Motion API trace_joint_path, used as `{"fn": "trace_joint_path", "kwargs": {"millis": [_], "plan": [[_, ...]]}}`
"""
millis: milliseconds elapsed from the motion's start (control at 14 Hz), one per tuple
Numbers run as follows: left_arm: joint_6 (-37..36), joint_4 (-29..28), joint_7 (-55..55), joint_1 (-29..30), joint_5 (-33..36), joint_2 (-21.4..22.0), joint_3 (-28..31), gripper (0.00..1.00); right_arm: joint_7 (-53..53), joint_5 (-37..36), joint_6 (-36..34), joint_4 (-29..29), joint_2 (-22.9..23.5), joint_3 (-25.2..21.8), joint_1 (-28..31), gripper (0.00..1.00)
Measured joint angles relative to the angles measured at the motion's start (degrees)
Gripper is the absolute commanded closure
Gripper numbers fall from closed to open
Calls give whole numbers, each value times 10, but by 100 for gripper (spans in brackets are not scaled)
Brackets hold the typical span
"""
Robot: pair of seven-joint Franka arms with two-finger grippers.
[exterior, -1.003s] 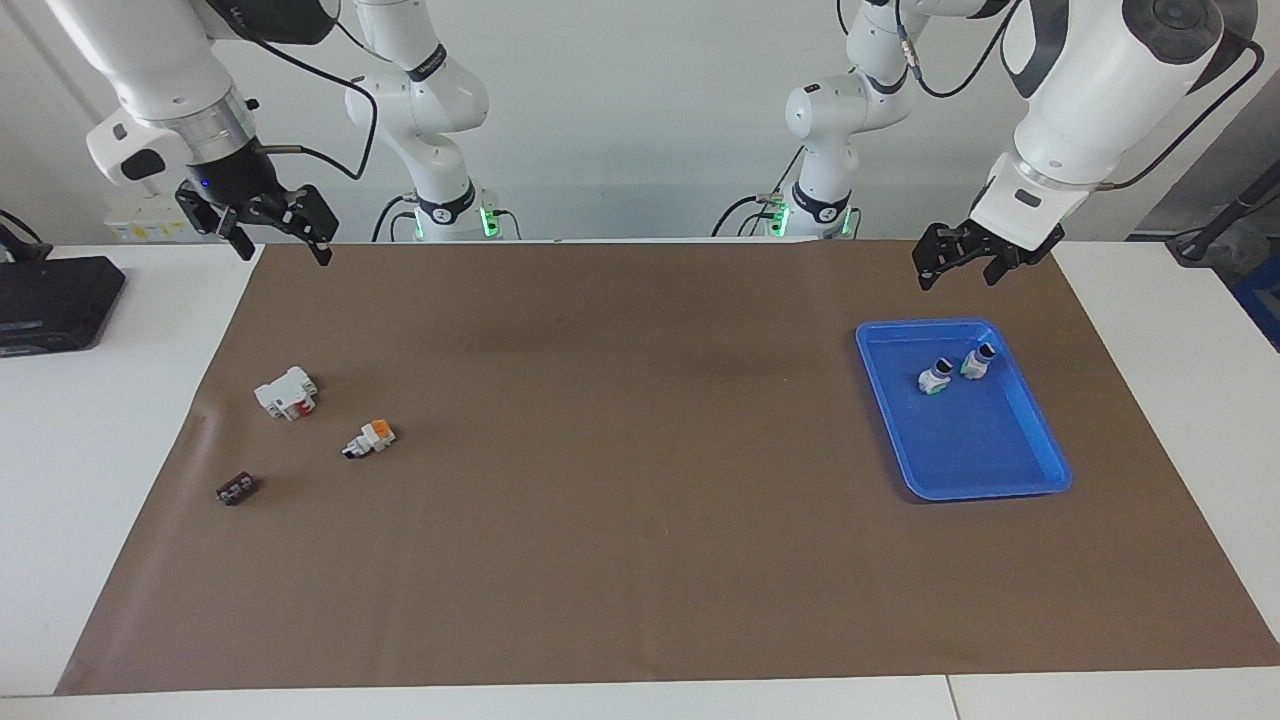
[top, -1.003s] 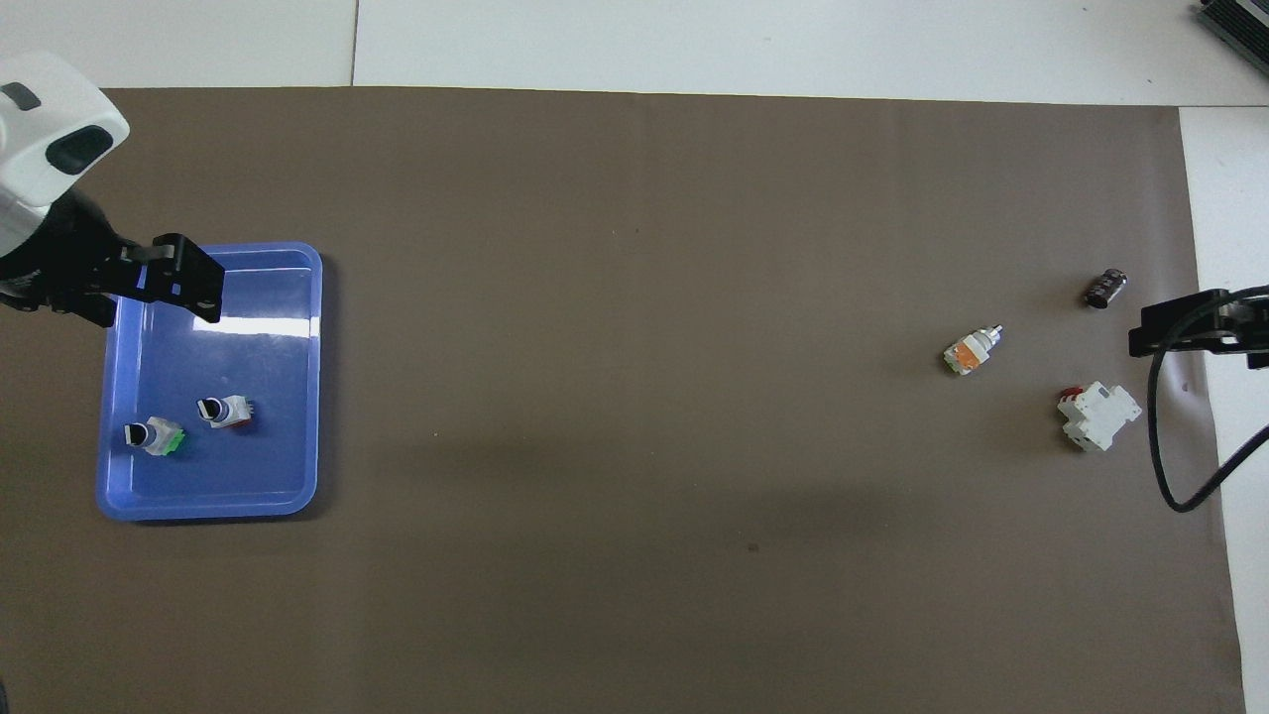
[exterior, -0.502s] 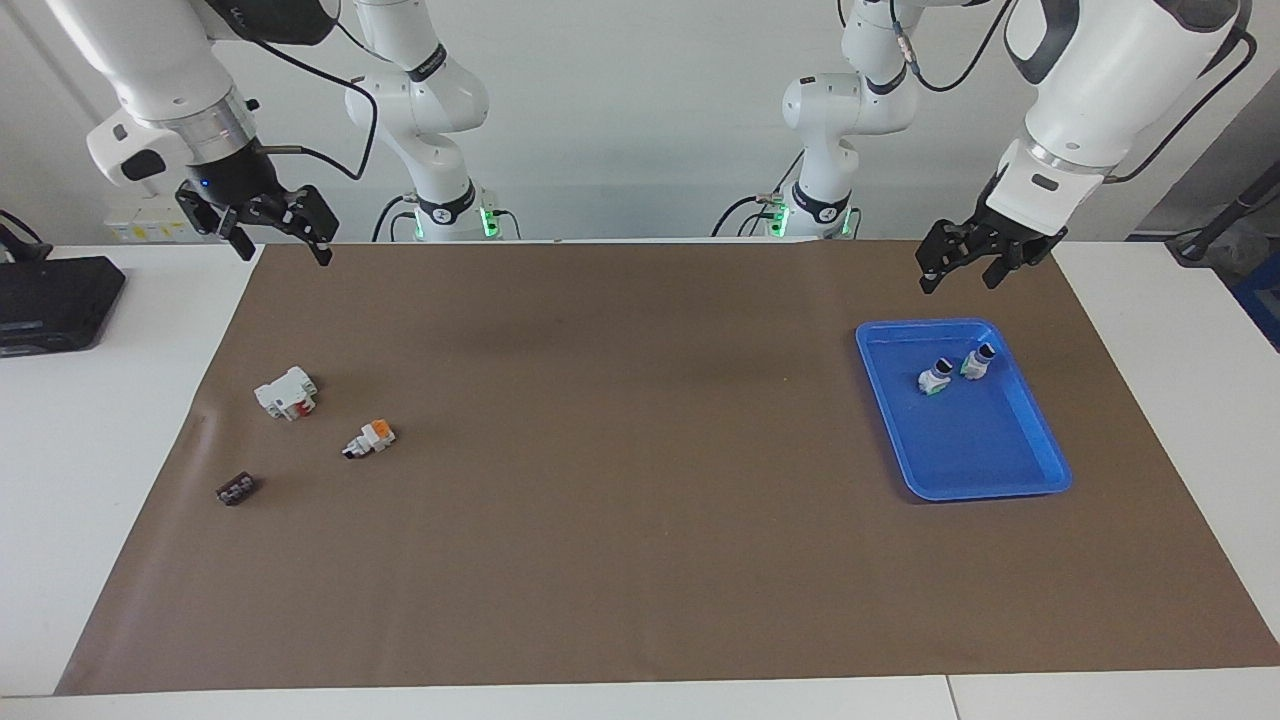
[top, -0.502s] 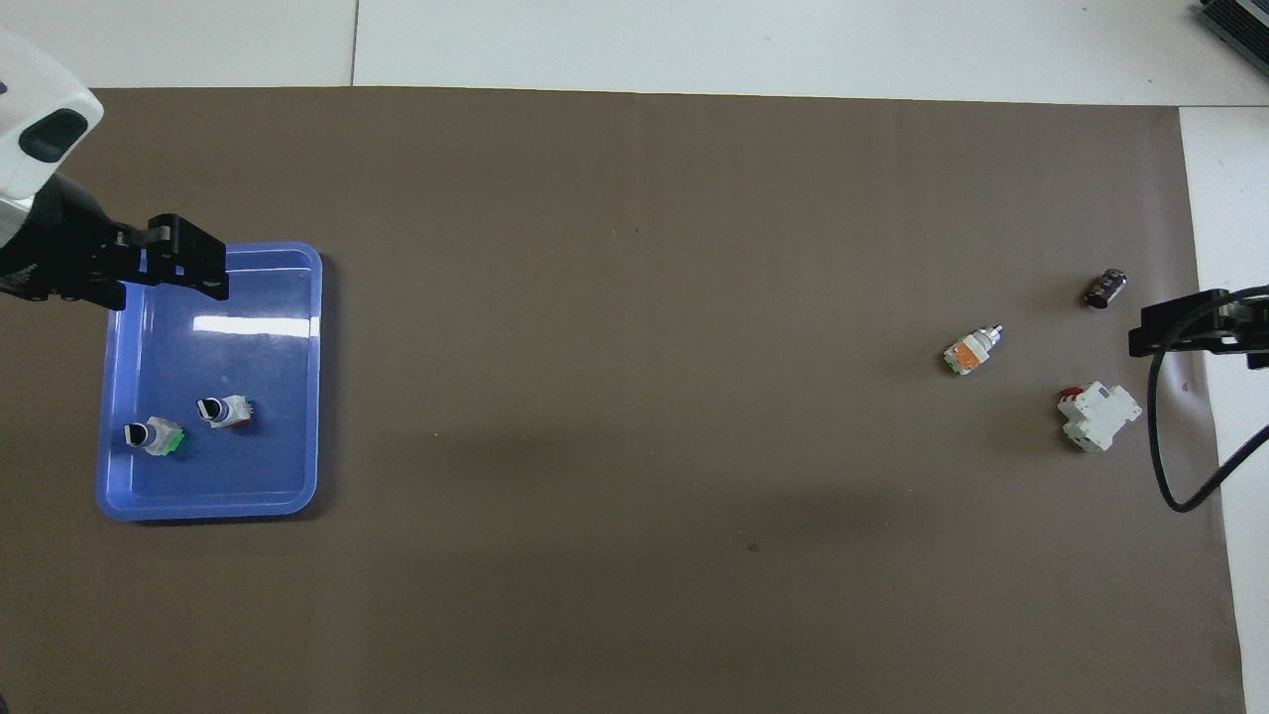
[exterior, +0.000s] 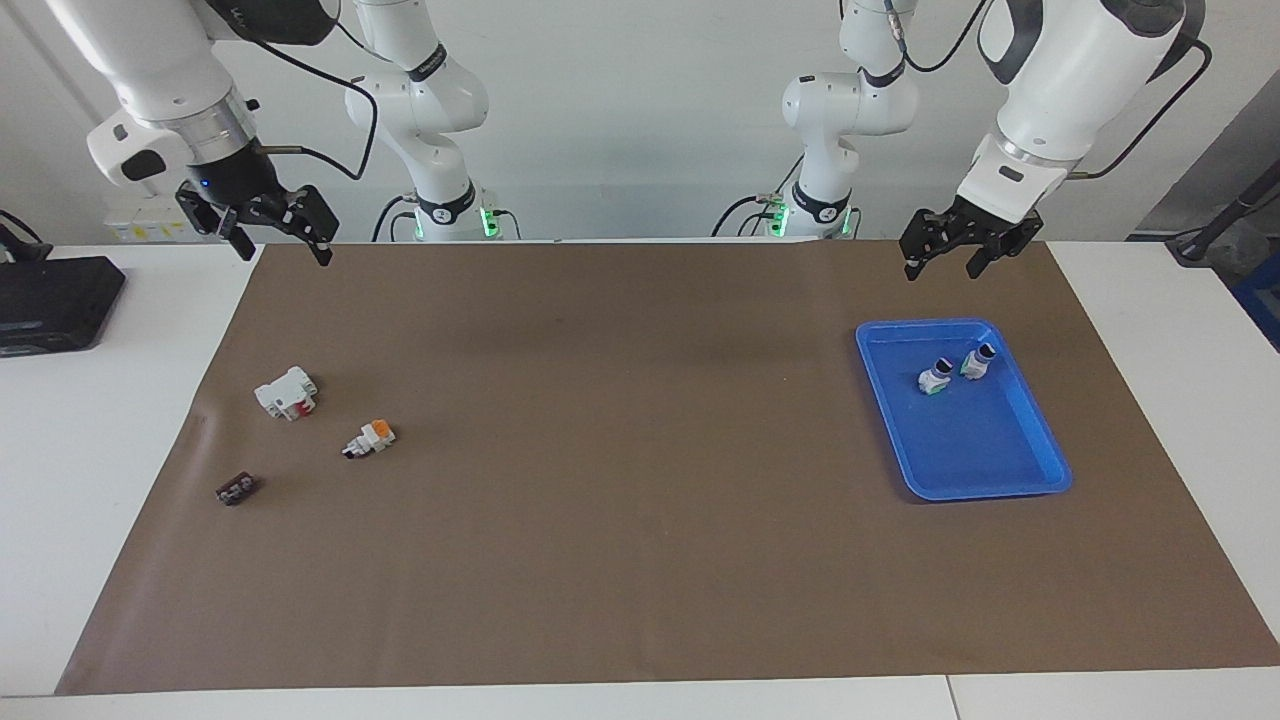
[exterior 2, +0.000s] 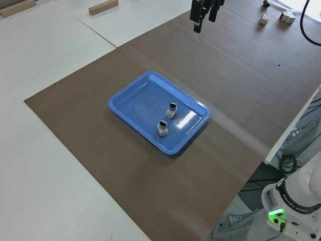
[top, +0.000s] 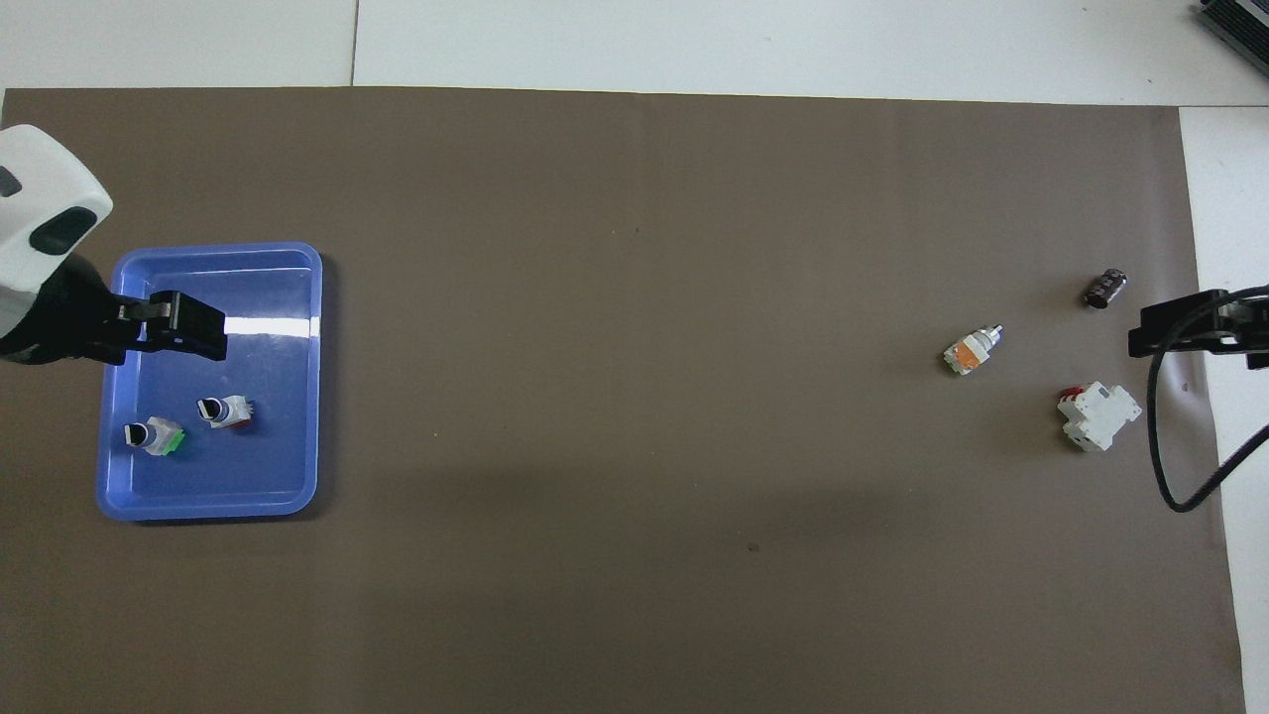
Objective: Turn and place switch with both arms
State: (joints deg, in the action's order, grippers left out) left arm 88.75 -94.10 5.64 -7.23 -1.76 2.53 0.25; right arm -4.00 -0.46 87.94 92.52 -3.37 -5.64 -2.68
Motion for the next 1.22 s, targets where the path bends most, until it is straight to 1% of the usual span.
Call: {"fn": "trace_joint_path", "kwargs": {"millis": [143,430,645,931,1218], "plan": [[0,-7,-5,1,0,11,11,0,0,0,0,0,0,0,0,0],[1,-7,-5,2,0,15,29,0,0,0,0,1,0,0,0,0],[10,-1,-5,4,0,17,31,0,0,0,0,1,0,0,0,0],[16,22,-5,6,5,20,31,0,0,0,0,1,0,0,0,0],[16,23,-5,5,5,20,29,0,0,0,0,1,0,0,0,0]]}}
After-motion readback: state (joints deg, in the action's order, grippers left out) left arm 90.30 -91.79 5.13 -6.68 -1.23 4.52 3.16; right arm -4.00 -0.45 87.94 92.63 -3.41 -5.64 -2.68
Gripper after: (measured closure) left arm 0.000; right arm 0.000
